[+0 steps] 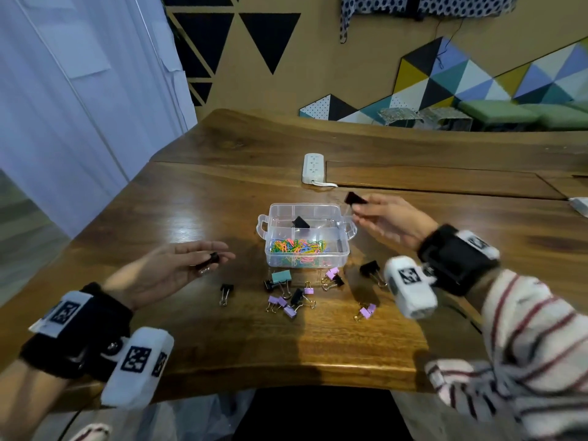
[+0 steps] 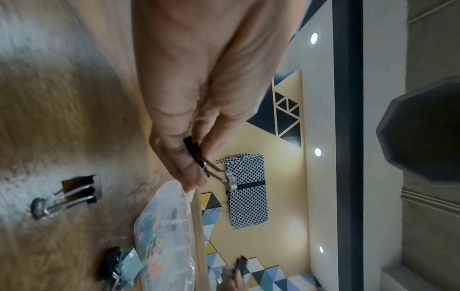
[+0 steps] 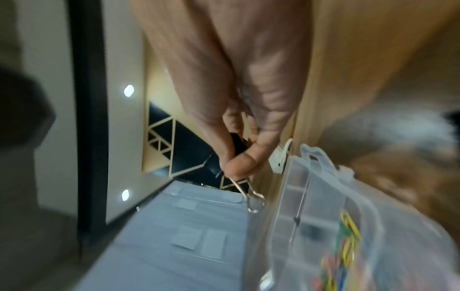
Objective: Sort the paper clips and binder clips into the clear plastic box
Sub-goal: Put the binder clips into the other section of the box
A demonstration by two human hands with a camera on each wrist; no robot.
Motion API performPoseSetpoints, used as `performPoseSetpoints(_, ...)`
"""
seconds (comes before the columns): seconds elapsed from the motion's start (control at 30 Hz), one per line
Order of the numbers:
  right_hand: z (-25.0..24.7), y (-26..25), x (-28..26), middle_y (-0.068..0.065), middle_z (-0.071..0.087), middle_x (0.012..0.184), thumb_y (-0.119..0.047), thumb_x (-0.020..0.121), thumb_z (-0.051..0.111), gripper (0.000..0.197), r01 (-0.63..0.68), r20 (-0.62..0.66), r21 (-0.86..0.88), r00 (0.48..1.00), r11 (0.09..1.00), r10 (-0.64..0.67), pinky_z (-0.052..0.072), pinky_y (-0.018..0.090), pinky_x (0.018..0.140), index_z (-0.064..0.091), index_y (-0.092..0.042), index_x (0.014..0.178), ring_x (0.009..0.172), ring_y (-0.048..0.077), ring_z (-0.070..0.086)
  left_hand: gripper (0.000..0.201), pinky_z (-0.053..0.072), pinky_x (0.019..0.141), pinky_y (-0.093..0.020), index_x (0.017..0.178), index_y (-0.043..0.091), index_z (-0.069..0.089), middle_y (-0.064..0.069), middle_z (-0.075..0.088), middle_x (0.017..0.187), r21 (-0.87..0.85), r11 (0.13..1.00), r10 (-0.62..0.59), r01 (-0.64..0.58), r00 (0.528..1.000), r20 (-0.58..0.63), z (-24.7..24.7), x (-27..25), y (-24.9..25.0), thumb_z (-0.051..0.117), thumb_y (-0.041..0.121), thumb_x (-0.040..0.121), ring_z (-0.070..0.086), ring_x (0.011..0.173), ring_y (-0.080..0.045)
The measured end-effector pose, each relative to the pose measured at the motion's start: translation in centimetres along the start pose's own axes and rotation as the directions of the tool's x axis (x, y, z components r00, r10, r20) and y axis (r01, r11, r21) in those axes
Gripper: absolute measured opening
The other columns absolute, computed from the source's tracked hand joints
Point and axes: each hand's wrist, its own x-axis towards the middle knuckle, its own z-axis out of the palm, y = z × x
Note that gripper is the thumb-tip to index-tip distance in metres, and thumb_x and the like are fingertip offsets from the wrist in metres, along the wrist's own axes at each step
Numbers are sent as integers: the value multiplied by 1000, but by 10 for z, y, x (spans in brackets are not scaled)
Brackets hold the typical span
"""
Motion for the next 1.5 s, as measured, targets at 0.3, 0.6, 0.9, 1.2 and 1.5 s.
performPoseSetpoints(0.3,53,1,77,14,64,113,-8,82,62,27,-12,-28,-992,992,123,-124,47,31,81,61,-7,109,99,26,61,38,56,67,-11,109,6,63,-9,72,108,6,989,149,-150,978,-149,-16,-24,1,59,16,72,71,88,-7)
performPoseSetpoints(0.6,105,64,16,12,55,122,-10,89,45,32,620,630,-704,770,-347,96,52,40,86,53,-10,120,106,27,56,28,55,68,-11,115,7,61,-14,65,116,491,866,135,-95,990,-46,7,18,37,54,8,87,66,86,-10)
performPoseSetpoints(0.9,92,94,15,23,56,119,4,85,46,49,573,588,-744,806,-343,71,55,50,76,39,-5,133,101,38,59,52,55,83,-22,127,10,48,-15,62,116,715,658,201,-237,970,137,75,99,51,62,-8,79,63,95,-21)
performPoseSetpoints(1.2,52,49,-29,0,50,97,-10,87,56,36,434,450,-886,889,-162,-79,45,28,72,48,-14,121,86,18,53,23,44,42,-3,99,6,66,-8,68,94,819,518,400,-248,916,24,100,135,46,67,-3,78,61,66,-7)
performPoseSetpoints(1.5,-7,19,-19,-1,60,72,-13,84,62,8,102,36,-730,993,675,-111,42,12,44,56,-17,88,52,3,55,30,50,78,-15,110,3,63,-14,67,114,912,352,320,-212,942,95,99,161,30,47,-9,87,62,93,-15)
